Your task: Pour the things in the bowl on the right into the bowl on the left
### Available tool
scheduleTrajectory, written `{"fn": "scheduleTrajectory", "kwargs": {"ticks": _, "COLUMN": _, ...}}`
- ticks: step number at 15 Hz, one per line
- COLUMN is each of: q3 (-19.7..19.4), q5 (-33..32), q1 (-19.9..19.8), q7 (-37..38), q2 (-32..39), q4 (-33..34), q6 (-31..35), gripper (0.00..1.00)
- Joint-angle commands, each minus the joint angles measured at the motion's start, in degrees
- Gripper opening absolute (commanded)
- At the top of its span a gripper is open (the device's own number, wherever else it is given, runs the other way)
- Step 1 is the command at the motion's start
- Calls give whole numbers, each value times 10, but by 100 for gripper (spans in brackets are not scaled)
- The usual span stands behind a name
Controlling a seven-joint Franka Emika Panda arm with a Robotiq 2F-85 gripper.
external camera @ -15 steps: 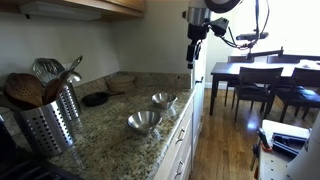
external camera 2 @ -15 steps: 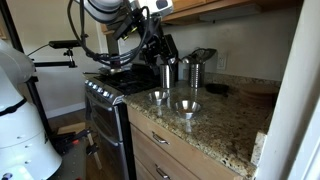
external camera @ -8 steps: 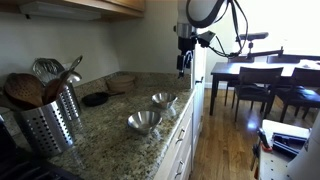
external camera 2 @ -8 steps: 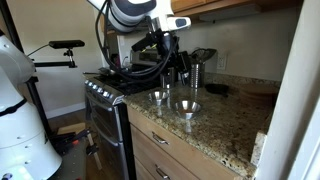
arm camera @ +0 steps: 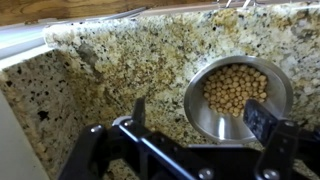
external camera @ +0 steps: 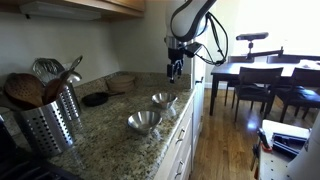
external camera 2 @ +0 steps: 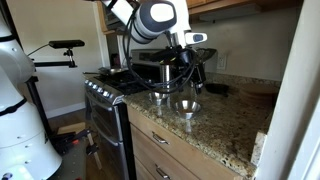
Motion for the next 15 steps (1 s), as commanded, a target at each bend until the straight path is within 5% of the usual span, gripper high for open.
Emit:
{"fn": "scheduleTrajectory", "kwargs": {"ticks": 1, "q3": -4, "q5": -14, "q1": 1, "q7": 20, "q2": 64, "q4": 44, "q6": 14, "gripper": 100}}
{"fn": "scheduleTrajectory", "kwargs": {"ticks": 15, "q3": -6, "q5": -1, "q1": 3, "q7": 17, "q2": 175, "q4": 100, "q6": 6, "gripper": 100}}
